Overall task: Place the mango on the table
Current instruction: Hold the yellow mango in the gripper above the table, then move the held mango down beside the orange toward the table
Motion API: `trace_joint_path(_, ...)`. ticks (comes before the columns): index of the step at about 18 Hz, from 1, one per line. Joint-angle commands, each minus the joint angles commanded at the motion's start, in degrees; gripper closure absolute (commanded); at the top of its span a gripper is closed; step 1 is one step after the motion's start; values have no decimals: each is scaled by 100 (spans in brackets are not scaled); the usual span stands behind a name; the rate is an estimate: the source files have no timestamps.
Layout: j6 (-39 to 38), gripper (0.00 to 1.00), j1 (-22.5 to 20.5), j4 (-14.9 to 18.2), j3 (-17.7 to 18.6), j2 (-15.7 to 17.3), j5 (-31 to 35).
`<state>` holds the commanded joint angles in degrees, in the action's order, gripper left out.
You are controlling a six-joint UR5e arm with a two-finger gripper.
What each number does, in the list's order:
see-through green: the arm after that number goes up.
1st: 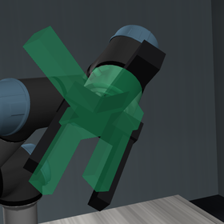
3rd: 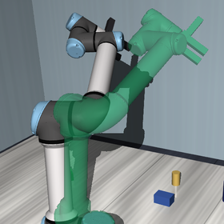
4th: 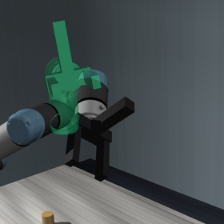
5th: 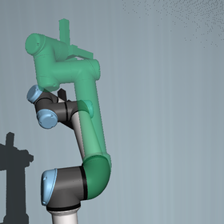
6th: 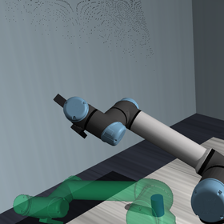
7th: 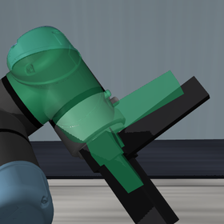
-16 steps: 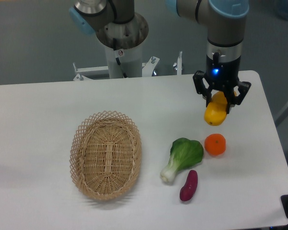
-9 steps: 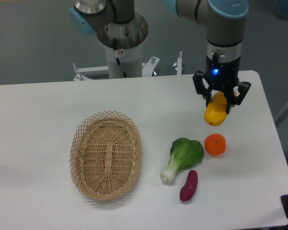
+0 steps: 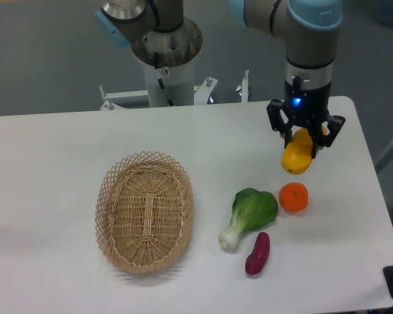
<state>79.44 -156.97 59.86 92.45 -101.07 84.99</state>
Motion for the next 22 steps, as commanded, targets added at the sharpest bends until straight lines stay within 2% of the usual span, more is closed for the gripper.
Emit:
trace_joint_path(5, 493, 55, -150, -623, 71, -474, 0)
trace_joint_path(8, 406, 55, -141, -1107, 10, -808, 0)
trace_joint_path(13, 239, 56, -80, -1538, -253, -1344, -18)
trace_joint_path(18, 221, 56, 218, -1785, -693, -2003, -44)
trace_joint_path(22, -7, 56, 447, -1811, -913, -2329, -53)
